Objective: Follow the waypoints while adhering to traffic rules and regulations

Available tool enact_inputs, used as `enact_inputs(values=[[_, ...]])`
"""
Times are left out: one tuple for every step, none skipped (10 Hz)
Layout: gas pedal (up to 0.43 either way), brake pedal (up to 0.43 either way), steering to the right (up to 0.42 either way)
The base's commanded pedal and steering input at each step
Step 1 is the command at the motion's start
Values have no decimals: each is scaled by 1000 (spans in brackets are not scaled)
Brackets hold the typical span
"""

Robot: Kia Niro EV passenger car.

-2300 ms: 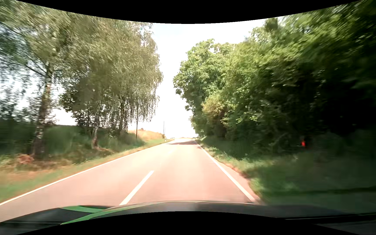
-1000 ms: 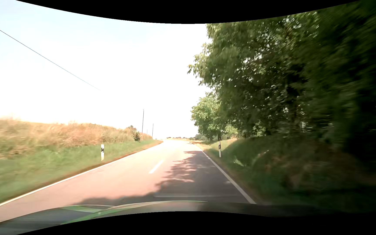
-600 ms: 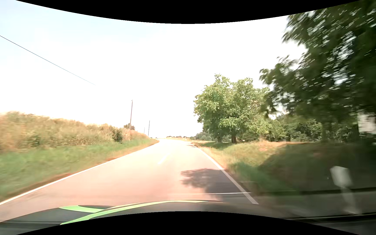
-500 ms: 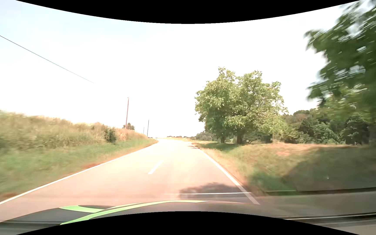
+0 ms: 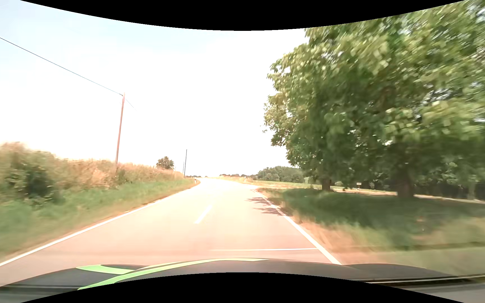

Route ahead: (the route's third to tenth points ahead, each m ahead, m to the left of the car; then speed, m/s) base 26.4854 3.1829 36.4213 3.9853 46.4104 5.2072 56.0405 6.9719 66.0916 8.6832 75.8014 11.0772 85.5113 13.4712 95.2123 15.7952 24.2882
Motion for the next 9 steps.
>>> enact_inputs(values=[[220,0,-16],[220,0,-16],[220,0,-16],[220,0,-16],[220,0,-17],[220,0,-18],[220,0,-19],[220,0,-20],[220,0,-21]])
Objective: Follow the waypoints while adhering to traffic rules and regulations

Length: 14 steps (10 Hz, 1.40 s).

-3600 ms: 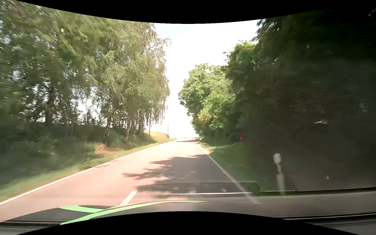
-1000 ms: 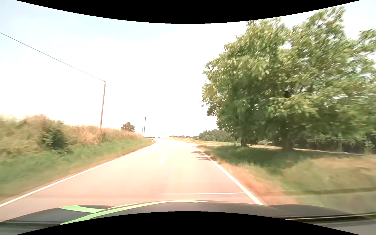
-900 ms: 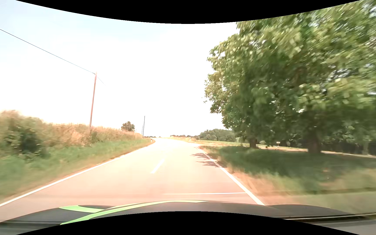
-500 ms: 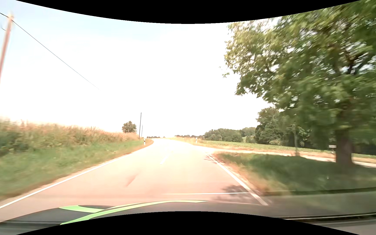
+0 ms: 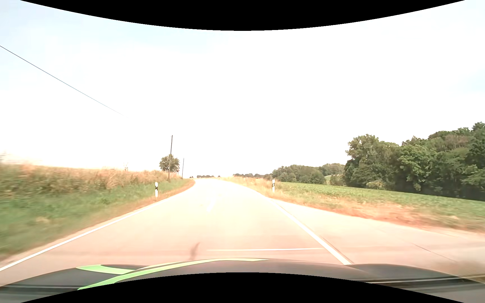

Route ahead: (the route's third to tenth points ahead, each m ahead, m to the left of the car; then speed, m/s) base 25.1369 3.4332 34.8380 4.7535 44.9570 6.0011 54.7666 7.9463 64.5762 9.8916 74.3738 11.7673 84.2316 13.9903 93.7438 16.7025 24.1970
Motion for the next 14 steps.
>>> enact_inputs(values=[[220,0,-23],[228,0,-23],[228,0,-24],[228,0,-24],[228,0,-24],[228,0,-24],[228,0,-25],[228,0,-26],[228,0,-27],[228,0,-28],[228,0,-28],[240,0,-28],[240,0,-27],[240,0,-25]])
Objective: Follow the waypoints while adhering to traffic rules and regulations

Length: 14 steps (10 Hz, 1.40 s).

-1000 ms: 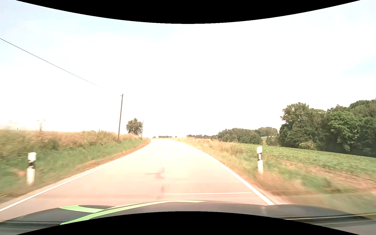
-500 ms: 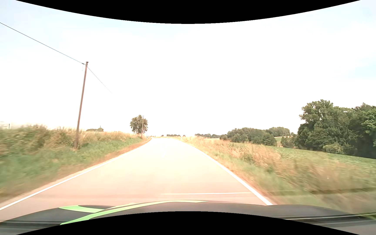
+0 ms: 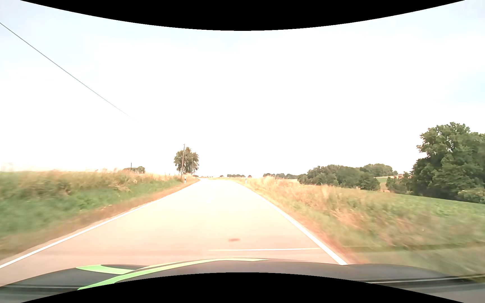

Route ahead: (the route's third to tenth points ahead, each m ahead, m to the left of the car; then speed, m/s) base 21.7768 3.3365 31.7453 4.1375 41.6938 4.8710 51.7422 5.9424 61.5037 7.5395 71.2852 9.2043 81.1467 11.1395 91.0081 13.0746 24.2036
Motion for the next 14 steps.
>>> enact_inputs(values=[[248,0,-24],[248,0,-23],[248,0,-23],[248,0,-24],[248,0,-23],[248,0,-23],[248,0,-23],[248,0,-21],[248,0,-19],[248,0,-18],[248,0,-16],[248,0,-15],[248,0,-15],[248,0,-15]])
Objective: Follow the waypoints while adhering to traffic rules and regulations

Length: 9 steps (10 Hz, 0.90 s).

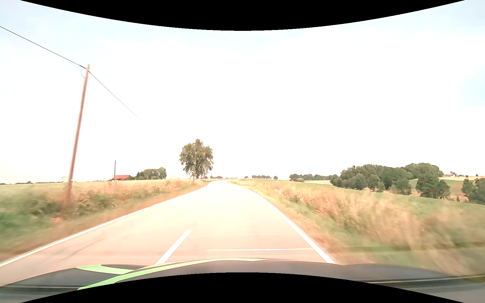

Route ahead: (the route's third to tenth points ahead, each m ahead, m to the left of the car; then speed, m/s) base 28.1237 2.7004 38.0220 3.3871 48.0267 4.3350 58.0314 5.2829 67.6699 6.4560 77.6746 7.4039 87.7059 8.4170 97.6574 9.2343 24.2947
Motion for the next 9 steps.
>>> enact_inputs(values=[[248,0,-15],[248,0,-15],[248,0,-15],[248,0,-15],[248,0,-15],[248,0,-15],[248,0,-15],[248,0,-15],[248,0,-15]])
